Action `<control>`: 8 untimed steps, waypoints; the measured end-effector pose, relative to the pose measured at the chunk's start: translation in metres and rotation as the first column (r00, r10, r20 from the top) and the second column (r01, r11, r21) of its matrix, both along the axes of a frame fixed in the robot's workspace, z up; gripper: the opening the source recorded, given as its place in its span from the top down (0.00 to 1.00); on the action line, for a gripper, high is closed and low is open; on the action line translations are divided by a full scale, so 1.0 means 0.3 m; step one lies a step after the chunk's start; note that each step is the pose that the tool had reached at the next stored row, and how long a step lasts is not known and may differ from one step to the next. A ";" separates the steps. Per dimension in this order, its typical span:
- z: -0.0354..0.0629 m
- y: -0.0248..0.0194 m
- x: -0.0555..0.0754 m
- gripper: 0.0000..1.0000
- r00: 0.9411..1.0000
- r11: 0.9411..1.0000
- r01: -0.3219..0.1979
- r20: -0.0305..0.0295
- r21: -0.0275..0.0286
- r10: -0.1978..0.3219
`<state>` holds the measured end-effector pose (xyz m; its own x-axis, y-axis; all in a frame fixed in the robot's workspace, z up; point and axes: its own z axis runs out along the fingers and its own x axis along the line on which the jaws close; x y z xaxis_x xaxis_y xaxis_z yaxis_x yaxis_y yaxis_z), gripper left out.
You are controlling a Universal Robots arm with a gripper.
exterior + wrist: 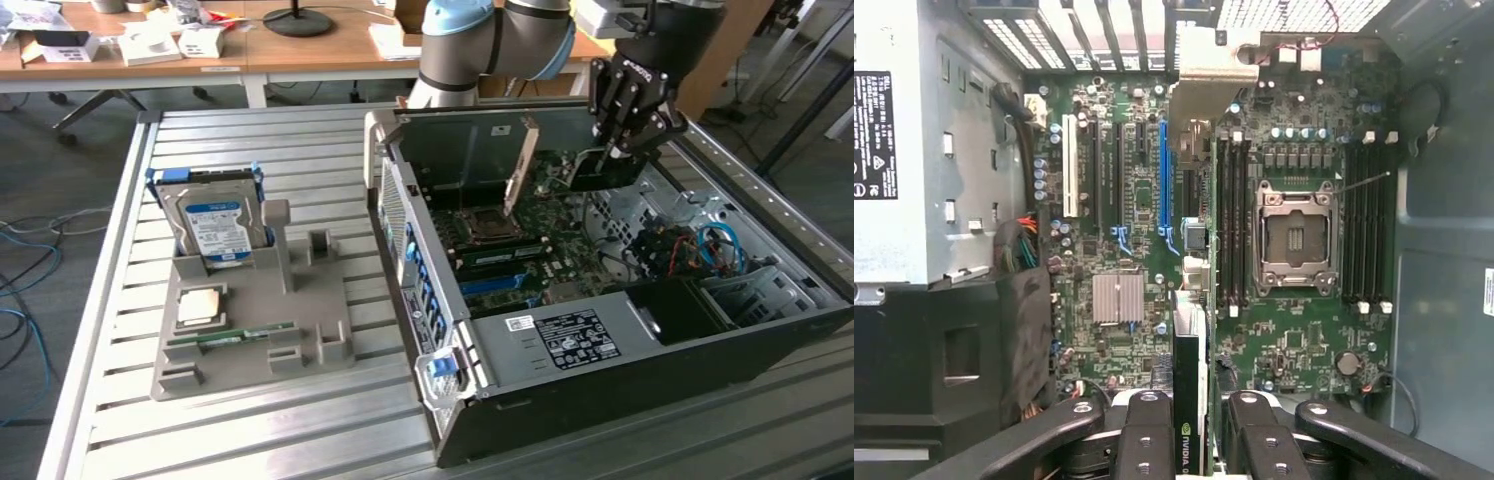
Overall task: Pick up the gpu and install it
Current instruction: 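Insert the gpu into the slot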
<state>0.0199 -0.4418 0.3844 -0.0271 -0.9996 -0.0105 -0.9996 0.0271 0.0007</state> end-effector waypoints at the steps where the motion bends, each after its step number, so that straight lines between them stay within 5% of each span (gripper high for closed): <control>1: -0.004 0.000 0.000 0.74 1.000 1.000 0.000 0.000 0.000 0.000; 8: -0.031 0.000 0.000 0.74 1.000 1.000 0.000 0.000 0.000 0.000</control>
